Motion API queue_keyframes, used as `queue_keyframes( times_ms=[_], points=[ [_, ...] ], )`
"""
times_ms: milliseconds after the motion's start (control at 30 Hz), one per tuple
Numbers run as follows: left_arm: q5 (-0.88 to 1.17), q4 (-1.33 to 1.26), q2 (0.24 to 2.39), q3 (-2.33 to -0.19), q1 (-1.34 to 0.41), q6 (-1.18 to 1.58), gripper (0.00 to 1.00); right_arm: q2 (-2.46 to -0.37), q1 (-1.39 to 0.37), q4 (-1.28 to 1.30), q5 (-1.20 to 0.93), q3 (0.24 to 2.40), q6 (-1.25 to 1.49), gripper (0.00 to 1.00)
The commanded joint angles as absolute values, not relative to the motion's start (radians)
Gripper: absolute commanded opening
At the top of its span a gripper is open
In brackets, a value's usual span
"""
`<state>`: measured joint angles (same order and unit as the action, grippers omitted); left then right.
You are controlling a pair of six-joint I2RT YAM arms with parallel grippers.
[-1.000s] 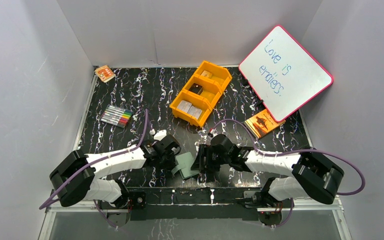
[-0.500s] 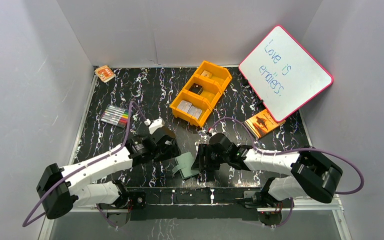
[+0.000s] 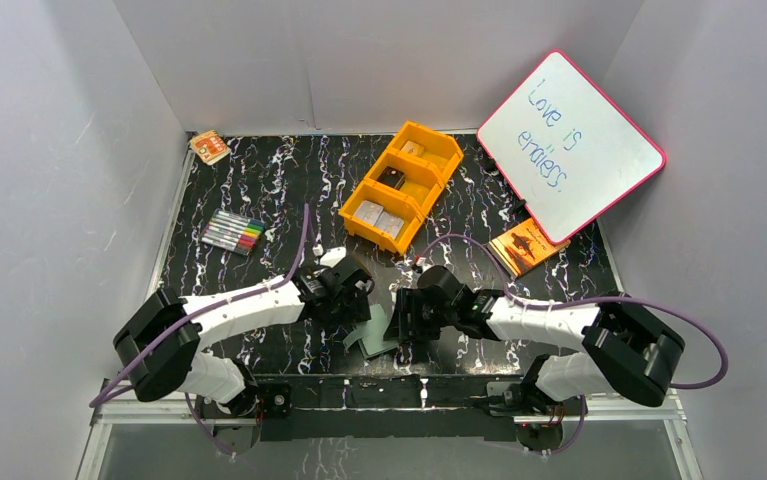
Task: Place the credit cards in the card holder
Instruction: Close the card holder at the center of the board.
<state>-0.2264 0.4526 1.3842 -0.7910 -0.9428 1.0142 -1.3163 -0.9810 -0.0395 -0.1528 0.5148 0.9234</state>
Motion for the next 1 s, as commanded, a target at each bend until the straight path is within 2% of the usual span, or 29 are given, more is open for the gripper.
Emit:
queue_keyframes(
  times_ms=[0,533,967],
  points=[
    [-0.247,0.469,1.391,-0.756,-0.947,1.005,0.63,-1.272,-0.976,-0.025,-0.152,0.547,0.917,0.65],
    [-0.256,0.445,1.410,-0.669,-0.946,1.023,0.59,-1.282,-0.973,-0.101,-0.166,0.488,0.988,0.68],
    [-0.259,0.442,1.366,-0.596,-0.946,1.062,0.57,-1.374,-0.933,-0.307,-0.279,0.383,1.115,0.68]
  ],
)
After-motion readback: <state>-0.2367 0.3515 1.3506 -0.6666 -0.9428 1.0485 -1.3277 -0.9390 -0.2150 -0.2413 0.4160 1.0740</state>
